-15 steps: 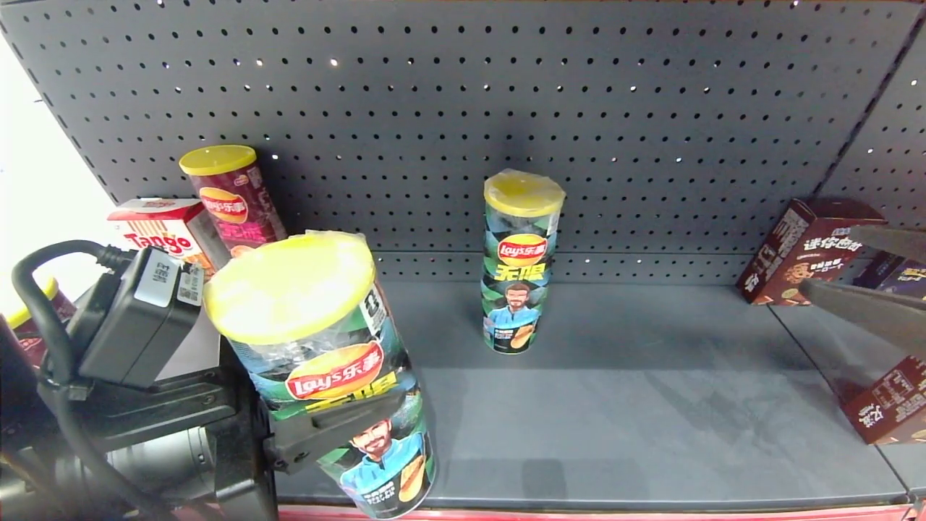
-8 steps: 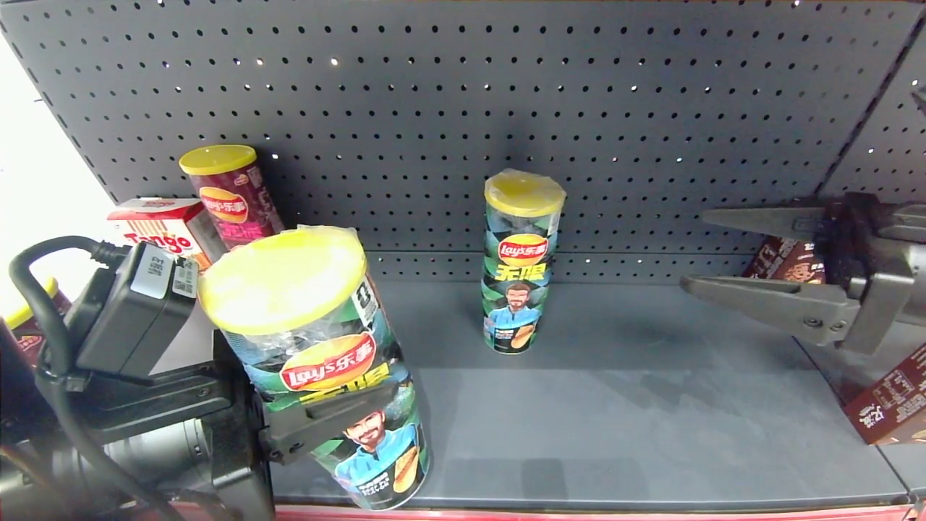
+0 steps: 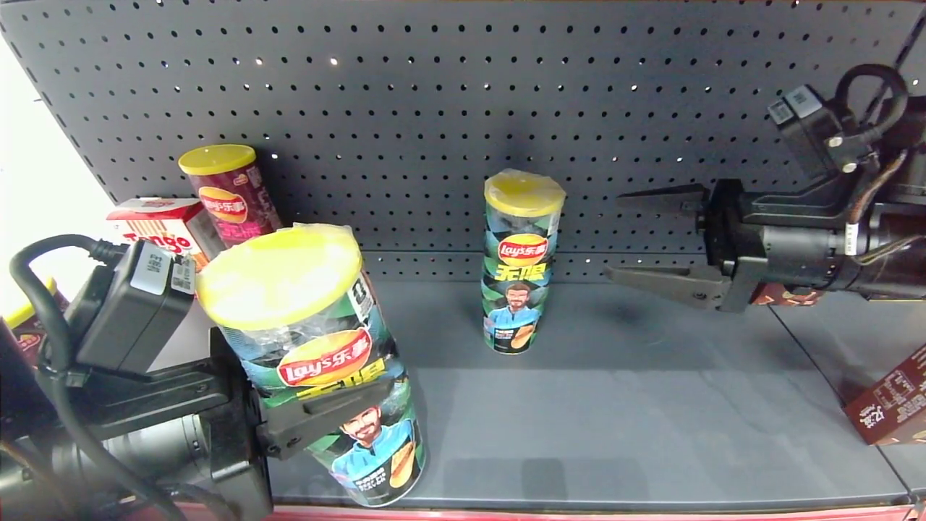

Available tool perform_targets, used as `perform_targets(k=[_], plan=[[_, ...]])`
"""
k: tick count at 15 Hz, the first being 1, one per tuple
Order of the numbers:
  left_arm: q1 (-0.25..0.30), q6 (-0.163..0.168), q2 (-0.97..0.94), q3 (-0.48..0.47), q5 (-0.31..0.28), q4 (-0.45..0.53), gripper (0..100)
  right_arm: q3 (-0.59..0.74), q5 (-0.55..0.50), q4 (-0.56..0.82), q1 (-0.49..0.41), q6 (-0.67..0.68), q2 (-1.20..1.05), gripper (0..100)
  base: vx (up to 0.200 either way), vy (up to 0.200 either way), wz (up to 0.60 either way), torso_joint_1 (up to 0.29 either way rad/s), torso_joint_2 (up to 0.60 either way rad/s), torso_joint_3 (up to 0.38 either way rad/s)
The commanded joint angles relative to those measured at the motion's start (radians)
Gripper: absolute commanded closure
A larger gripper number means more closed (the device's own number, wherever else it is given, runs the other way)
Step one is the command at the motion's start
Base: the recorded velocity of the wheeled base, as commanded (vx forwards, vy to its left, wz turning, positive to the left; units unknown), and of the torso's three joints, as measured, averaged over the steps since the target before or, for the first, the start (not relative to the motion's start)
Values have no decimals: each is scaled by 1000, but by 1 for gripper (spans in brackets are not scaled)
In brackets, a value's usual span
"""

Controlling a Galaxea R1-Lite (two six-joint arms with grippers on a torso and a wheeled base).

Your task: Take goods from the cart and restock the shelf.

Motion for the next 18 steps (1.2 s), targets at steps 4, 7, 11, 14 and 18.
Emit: perform_targets(k=[4,7,11,14,18], plan=[[20,0,0,15,0,0,100,-74,29,-1,17,0,173,0,0,0,0,0,0,0],[22,-1,0,22,0,-2,100,-118,35,-4,22,-1,236,0,0,0,0,0,0,0],[22,-35,0,22,0,-3,100,-143,37,-4,31,-1,288,0,0,0,0,0,0,0],[22,-35,0,21,0,-3,100,-144,49,-47,31,0,330,0,0,0,0,0,0,0],[23,-35,4,7,1,-3,100,-144,49,-76,54,2,365,0,0,0,0,0,0,0]])
